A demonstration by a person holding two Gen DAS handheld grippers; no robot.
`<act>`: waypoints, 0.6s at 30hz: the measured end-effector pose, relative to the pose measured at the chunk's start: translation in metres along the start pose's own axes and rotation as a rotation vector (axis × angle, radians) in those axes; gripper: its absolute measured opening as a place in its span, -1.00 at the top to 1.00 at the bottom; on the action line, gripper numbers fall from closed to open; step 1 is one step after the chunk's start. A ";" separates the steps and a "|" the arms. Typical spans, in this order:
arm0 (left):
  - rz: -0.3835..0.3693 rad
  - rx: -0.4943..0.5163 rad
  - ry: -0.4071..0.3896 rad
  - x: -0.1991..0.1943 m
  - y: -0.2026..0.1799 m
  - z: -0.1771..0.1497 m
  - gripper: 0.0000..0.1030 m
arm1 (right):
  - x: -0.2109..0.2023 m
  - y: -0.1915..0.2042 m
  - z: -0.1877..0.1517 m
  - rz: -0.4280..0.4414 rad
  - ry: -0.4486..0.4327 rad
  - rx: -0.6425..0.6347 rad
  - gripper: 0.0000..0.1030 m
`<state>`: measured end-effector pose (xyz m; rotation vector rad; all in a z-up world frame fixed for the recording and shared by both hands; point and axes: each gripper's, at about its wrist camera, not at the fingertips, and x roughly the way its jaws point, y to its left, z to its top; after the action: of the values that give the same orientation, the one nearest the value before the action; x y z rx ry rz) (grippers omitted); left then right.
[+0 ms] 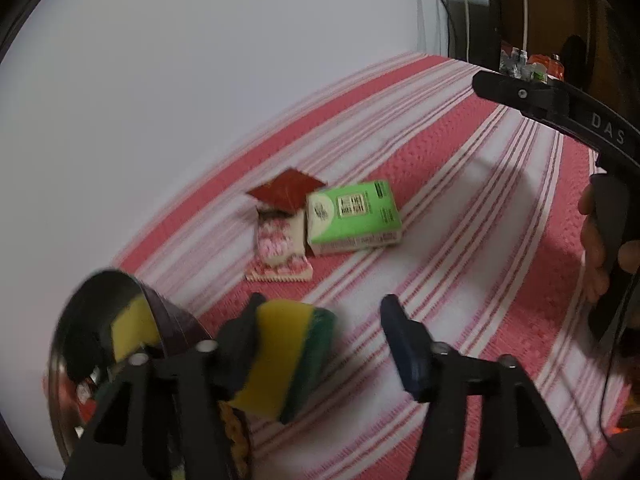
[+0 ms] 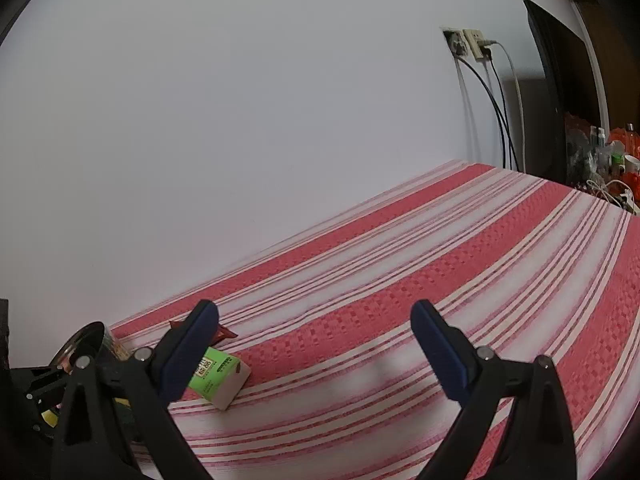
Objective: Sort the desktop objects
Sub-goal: 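Grasp the yellow-green sponge with the left tool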
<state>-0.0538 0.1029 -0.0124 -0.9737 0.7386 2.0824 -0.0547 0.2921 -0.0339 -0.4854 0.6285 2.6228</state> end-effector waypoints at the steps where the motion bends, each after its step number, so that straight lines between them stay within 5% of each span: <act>1: -0.004 -0.002 0.012 0.000 0.001 0.001 -0.20 | 0.000 -0.001 0.000 0.000 0.001 0.005 -0.91; 7: 0.018 0.019 0.154 0.018 -0.002 -0.010 -0.19 | 0.001 -0.007 0.001 0.010 0.007 0.042 -0.91; 10: 0.052 0.020 0.131 0.019 -0.004 -0.016 -0.11 | 0.001 -0.008 0.001 0.011 0.005 0.055 -0.91; 12: 0.044 0.001 0.095 0.015 -0.004 -0.016 0.16 | 0.003 -0.009 0.002 0.008 0.007 0.055 -0.91; 18: 0.059 -0.067 0.018 0.008 -0.003 -0.023 0.19 | 0.011 -0.007 -0.001 0.029 0.066 0.020 -0.91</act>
<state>-0.0457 0.0910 -0.0325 -1.0199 0.7185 2.1638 -0.0611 0.3004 -0.0416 -0.5624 0.6869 2.6345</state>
